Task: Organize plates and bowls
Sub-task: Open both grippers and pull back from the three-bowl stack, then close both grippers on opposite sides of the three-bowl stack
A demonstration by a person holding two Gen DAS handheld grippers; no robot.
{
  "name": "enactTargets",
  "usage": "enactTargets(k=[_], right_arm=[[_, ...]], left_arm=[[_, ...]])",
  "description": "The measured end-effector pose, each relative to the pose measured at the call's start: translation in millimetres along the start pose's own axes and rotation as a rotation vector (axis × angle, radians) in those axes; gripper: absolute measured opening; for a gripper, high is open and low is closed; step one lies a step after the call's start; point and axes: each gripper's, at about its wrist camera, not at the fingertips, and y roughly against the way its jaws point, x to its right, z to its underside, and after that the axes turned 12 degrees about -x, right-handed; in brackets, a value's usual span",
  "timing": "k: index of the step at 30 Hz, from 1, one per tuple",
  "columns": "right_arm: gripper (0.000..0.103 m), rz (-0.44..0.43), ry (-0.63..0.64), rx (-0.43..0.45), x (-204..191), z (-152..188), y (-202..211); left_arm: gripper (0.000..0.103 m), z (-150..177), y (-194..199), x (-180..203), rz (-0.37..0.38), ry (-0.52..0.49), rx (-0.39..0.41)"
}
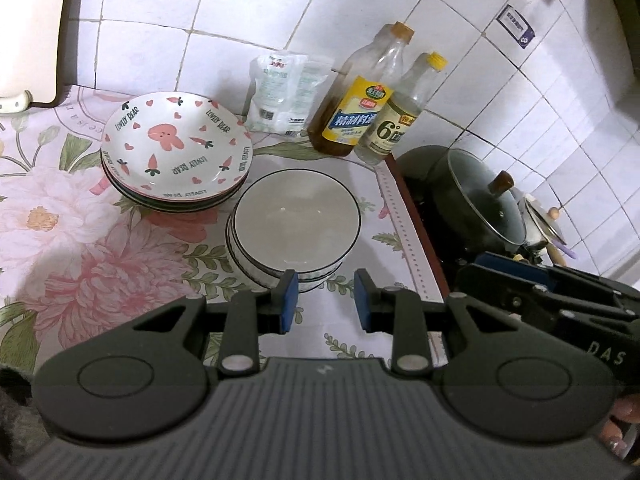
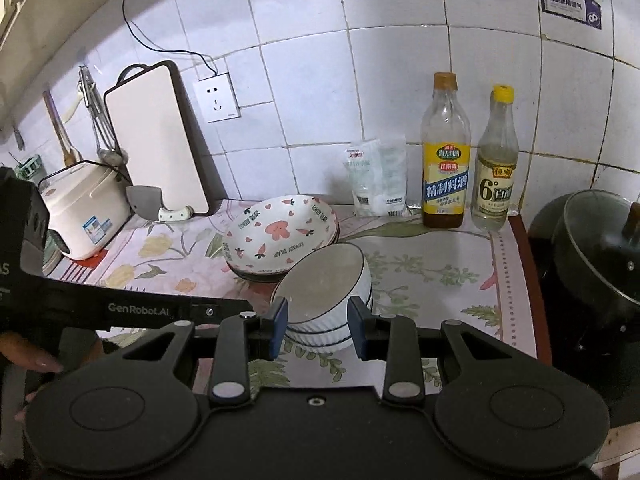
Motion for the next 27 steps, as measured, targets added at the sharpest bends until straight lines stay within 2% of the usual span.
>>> enactTargets(k=[6,10,15,17,20,23,25,27], right_arm=[[0.039,-0.007,0.053,0.042,-5.7,8.8,-4.1],[0.040,0.008,0.103,0.062,-7.4,15.8,-21.1],[0.040,0.100,0.117,0.122,-4.8,25.9,-46.4],[0.041,0.109,0.116,0.148,-1.0,31.4,-56.9],[0.047,0.068,0.083,0.176,8.4,39.5,-69.7],[0.049,0.034,0.072,0.186,16.0,51.1,-86.0],[0.055,0.010,0.078,0.183,19.7,58.3,-96.8],[0.066,-0.004,0.096,0.194,22.1,66.4,-105.2]], left_arm=[[0.029,1.2,-10.5,-14.4,0.040,0.026,0.006],[0.029,4.0,-20.7,-25.6,0.058,0.048,0.026],[0.030,13.0,-34.6,-29.3,0.002,-0.021,0.098],[0.032,17.6,-40.0,-32.0,-0.014,-0.038,0.126],[0.040,24.5,-46.0,-39.2,-0.020,-0.047,0.160],[0.042,30.2,-52.7,-48.8,-0.039,-0.057,0.175],[0.044,32.4,-58.1,-56.6,-0.042,-0.052,0.171],[0.050,34.1,-63.0,-64.3,-0.029,-0.043,0.172]])
